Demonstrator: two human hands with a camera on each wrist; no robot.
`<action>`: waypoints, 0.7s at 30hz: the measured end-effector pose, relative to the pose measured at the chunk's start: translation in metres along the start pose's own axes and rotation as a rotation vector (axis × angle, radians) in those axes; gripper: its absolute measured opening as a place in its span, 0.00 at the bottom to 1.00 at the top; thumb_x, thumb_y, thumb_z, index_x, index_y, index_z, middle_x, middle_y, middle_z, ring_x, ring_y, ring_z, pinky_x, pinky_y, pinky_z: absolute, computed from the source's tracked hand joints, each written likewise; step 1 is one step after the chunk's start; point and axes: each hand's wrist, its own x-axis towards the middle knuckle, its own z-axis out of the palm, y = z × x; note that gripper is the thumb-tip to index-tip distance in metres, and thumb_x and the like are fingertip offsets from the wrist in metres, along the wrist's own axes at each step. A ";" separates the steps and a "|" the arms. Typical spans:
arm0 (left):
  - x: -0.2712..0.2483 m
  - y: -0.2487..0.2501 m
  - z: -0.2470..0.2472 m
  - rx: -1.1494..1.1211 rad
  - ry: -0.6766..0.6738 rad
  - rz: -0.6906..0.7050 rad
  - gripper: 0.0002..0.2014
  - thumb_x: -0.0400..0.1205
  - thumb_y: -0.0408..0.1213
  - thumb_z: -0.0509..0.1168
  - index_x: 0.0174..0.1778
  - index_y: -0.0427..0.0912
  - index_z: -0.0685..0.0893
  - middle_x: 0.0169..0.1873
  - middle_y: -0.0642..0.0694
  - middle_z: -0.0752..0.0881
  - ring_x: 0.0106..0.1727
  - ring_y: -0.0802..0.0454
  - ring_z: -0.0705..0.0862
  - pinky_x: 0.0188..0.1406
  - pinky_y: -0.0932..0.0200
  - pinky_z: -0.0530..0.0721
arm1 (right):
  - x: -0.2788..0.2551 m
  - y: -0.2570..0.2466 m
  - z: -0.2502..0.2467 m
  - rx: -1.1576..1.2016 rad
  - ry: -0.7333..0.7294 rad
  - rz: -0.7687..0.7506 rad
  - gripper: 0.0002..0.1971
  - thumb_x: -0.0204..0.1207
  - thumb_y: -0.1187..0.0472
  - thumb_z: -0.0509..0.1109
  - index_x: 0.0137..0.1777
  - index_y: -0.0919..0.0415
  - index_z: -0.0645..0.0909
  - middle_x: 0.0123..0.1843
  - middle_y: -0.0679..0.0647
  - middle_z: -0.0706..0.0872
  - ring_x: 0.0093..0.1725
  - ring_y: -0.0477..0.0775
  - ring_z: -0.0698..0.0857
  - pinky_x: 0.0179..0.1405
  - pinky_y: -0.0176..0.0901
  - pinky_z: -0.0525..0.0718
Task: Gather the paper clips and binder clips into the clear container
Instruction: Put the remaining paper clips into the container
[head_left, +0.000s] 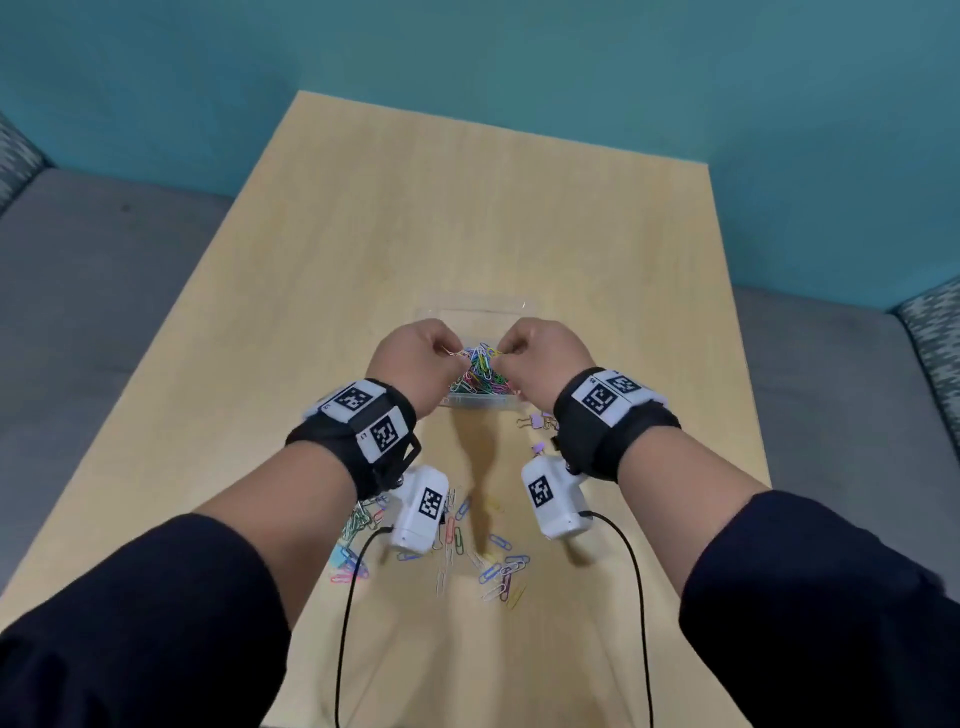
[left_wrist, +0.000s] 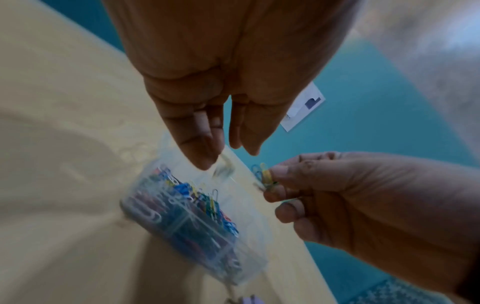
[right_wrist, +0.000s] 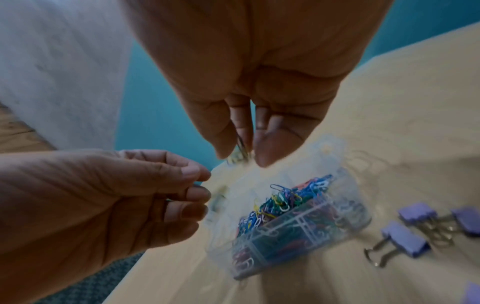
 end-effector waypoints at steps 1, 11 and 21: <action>0.000 -0.002 -0.004 0.062 0.003 0.019 0.04 0.72 0.37 0.72 0.38 0.49 0.83 0.34 0.46 0.86 0.36 0.42 0.86 0.43 0.45 0.87 | -0.001 -0.002 0.000 -0.047 -0.004 -0.004 0.07 0.72 0.57 0.72 0.49 0.54 0.82 0.45 0.53 0.86 0.45 0.59 0.86 0.49 0.53 0.86; -0.136 -0.082 -0.028 0.447 0.058 0.173 0.08 0.79 0.35 0.65 0.52 0.45 0.85 0.49 0.49 0.81 0.46 0.50 0.82 0.45 0.59 0.77 | -0.118 0.067 0.064 -0.700 -0.404 -0.419 0.32 0.82 0.46 0.53 0.79 0.66 0.60 0.81 0.62 0.63 0.79 0.63 0.63 0.74 0.57 0.69; -0.226 -0.123 0.002 0.792 -0.226 0.336 0.13 0.72 0.42 0.56 0.46 0.47 0.84 0.48 0.48 0.82 0.43 0.46 0.82 0.39 0.56 0.85 | -0.169 0.085 0.092 -0.783 -0.348 -0.525 0.25 0.76 0.45 0.54 0.65 0.59 0.77 0.65 0.56 0.81 0.67 0.63 0.78 0.62 0.56 0.81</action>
